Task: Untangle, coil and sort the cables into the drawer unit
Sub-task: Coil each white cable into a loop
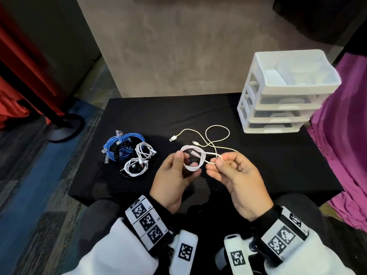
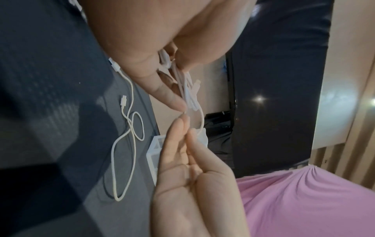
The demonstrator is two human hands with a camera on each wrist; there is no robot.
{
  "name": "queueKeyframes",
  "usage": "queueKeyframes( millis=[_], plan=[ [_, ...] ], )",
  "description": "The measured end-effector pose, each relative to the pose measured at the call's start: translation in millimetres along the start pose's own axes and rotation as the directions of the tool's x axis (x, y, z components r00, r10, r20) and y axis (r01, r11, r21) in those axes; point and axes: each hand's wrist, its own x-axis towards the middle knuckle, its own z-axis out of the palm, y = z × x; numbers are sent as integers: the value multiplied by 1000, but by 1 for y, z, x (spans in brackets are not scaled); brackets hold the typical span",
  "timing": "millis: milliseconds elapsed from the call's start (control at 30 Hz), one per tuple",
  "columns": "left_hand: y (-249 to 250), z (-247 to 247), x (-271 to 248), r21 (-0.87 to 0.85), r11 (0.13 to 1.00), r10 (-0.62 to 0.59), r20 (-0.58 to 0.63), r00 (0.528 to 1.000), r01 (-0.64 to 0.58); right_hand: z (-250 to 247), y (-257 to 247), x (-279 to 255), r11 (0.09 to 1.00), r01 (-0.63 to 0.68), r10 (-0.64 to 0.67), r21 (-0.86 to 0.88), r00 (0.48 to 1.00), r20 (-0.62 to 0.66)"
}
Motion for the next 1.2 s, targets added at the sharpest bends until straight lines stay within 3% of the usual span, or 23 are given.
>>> queueKeyframes(
  millis=[133, 333, 433, 533, 600, 633, 700, 733, 800, 900, 1000, 1067, 1133, 1200],
  plan=[
    [0, 5, -3, -123, 987, -99, 72, 993, 107, 3, 3, -1, 988, -131, 127, 79, 991, 46],
    [-5, 7, -4, -39, 995, -89, 112, 990, 94, 2, 14, 0, 965, -229, 238, -131, 969, 61],
    [-4, 1, -4, -32, 993, -107, 113, 988, 111, -1, 16, -2, 950, -203, 231, -236, 968, 98],
    [-4, -4, -1, -8, 993, -117, 83, 990, 118, -3, 8, -4, 852, 5, 137, -524, 963, 233],
    [-3, -8, 2, 37, 996, -82, 52, 995, 80, -2, 0, -4, 753, 206, -23, -625, 957, 288],
    [-3, -11, 3, 91, 995, -46, 50, 998, 41, -2, -4, -4, 674, 309, -147, -671, 946, 288],
    [-4, -15, 4, 226, 973, 30, 97, 995, -51, 0, -14, -4, 445, 509, -311, -737, 860, 405],
    [-4, -15, 3, 291, 952, 60, 138, 989, -99, 2, -18, -4, 365, 577, -310, -730, 815, 490],
    [-3, -15, 0, 391, 903, 90, 230, 969, -177, 5, -21, 0, 290, 645, -278, -707, 763, 583],
    [-4, -16, -2, 464, 855, 88, 314, 945, -234, 7, -25, 7, 221, 671, -270, -708, 739, 617],
    [-5, -19, -8, 480, 853, 44, 328, 944, -206, 9, -32, 8, 222, 680, -275, -699, 731, 624],
    [-5, -17, -14, 420, 896, -7, 339, 941, -145, 11, -35, 7, 281, 672, -309, -685, 739, 598],
    [-2, -12, -20, 377, 916, -13, 374, 927, -140, 11, -32, 8, 380, 628, -344, -679, 777, 527],
    [-1, -8, -23, 374, 906, 37, 396, 917, -198, 9, -25, 13, 540, 528, -310, -656, 849, 428]
  ],
)
